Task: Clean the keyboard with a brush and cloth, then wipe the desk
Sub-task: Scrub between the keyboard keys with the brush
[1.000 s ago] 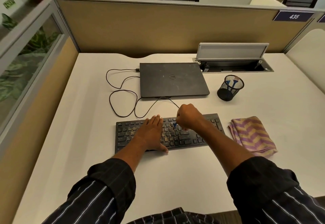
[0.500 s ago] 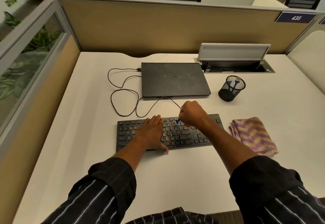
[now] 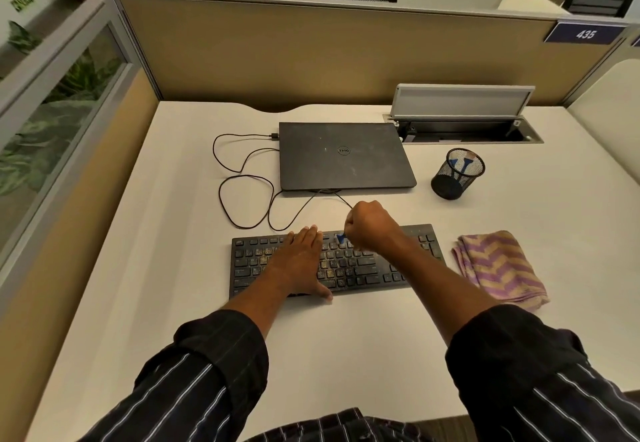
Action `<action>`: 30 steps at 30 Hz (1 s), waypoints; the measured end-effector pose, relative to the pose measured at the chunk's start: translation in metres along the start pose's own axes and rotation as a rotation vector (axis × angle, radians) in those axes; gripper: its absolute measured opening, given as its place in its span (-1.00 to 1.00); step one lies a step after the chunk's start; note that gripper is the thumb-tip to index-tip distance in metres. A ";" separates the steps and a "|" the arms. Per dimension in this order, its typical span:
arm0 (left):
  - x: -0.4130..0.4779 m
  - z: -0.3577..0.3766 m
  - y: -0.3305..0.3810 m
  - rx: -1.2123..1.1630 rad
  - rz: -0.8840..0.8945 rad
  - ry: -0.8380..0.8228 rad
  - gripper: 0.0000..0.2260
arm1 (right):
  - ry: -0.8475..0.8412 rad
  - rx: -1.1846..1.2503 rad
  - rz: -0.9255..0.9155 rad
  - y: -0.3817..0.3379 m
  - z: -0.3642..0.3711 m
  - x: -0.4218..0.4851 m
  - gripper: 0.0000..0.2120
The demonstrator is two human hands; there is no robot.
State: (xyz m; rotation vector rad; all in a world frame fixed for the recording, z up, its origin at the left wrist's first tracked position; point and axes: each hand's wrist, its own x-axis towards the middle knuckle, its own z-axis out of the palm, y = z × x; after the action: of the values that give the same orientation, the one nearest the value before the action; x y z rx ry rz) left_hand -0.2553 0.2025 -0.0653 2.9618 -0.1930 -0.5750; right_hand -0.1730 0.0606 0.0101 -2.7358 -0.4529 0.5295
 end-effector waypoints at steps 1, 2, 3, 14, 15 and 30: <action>0.000 0.000 0.000 -0.002 0.000 0.002 0.21 | -0.021 -0.011 0.001 0.000 0.001 0.000 -0.88; 0.000 0.001 0.000 -0.005 0.000 0.004 0.21 | -0.040 -0.020 0.006 0.000 0.001 0.000 -0.88; 0.000 0.001 -0.001 -0.007 0.002 0.006 0.21 | -0.053 -0.027 0.014 0.000 0.001 0.000 -0.87; 0.001 0.002 -0.002 -0.002 0.011 0.017 0.23 | -0.049 -0.067 -0.016 -0.001 0.000 0.002 -0.85; 0.001 0.002 -0.002 -0.004 0.011 0.019 0.23 | -0.067 -0.066 -0.016 0.000 -0.001 0.002 -0.84; 0.000 0.003 -0.003 -0.007 0.008 0.026 0.24 | 0.015 -0.027 -0.066 -0.004 -0.002 0.003 -0.82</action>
State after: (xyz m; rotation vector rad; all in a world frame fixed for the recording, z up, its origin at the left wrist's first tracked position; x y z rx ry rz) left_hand -0.2560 0.2048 -0.0684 2.9591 -0.1995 -0.5355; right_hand -0.1707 0.0651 0.0130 -2.7383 -0.5481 0.4898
